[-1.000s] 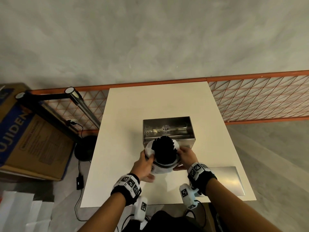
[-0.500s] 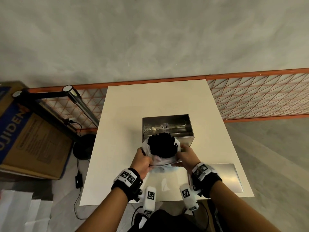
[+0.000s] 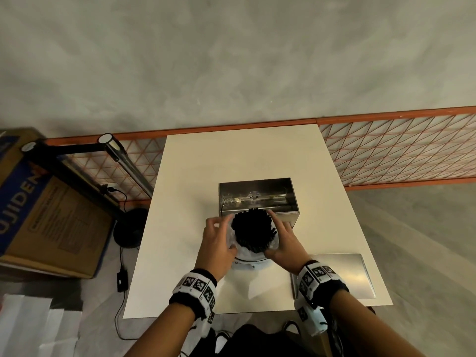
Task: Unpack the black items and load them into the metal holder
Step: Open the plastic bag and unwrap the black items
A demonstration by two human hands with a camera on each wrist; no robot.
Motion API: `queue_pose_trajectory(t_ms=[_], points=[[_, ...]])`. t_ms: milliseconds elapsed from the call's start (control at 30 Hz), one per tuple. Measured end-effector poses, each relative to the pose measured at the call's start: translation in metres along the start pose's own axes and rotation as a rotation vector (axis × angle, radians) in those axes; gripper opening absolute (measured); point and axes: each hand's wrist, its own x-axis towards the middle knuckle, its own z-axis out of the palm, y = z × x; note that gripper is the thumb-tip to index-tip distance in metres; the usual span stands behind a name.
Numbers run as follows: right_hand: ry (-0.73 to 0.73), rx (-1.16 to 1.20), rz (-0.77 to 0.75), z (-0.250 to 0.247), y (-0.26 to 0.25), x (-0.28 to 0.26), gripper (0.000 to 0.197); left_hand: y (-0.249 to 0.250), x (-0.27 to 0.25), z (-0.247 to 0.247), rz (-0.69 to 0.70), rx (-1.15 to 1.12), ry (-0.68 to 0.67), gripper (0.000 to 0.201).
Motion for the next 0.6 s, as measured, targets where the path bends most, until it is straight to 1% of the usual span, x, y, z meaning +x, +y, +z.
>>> queue_pose_trajectory(t_ms=[33,67,133,233,300,367,467,500,533,600], points=[[0.001,-0.026,-0.004,0.003,-0.001,0.002,0.106,0.003,-0.001,0.001,0.042,0.015,-0.028,0.084],[0.012,-0.037,0.008,0.005,-0.002,0.004,0.104,0.007,-0.002,0.002,0.050,0.009,-0.062,0.083],[0.039,-0.033,0.051,0.011,0.001,0.009,0.100,0.012,-0.002,0.003,0.018,-0.039,-0.090,0.077],[0.028,-0.041,0.097,0.017,0.006,0.013,0.099,0.010,0.001,0.007,-0.018,-0.110,-0.032,0.068],[0.017,-0.028,0.100,0.019,0.008,0.014,0.100,0.005,0.002,0.009,-0.064,-0.153,0.001,0.064],[0.004,-0.034,0.087,0.018,0.011,0.014,0.098,-0.001,0.003,0.010,-0.117,-0.174,-0.007,0.060],[-0.014,-0.056,0.089,0.016,0.014,0.014,0.088,-0.015,-0.001,0.012,-0.198,-0.146,-0.029,0.044],[-0.016,-0.058,0.093,0.016,0.014,0.014,0.083,-0.021,-0.002,0.014,-0.215,-0.117,-0.042,0.044],[-0.019,-0.058,0.093,0.016,0.015,0.014,0.079,-0.025,-0.003,0.015,-0.222,-0.084,-0.063,0.048],[-0.021,-0.055,0.092,0.017,0.017,0.013,0.070,-0.028,-0.004,0.016,-0.206,-0.040,-0.120,0.062]])
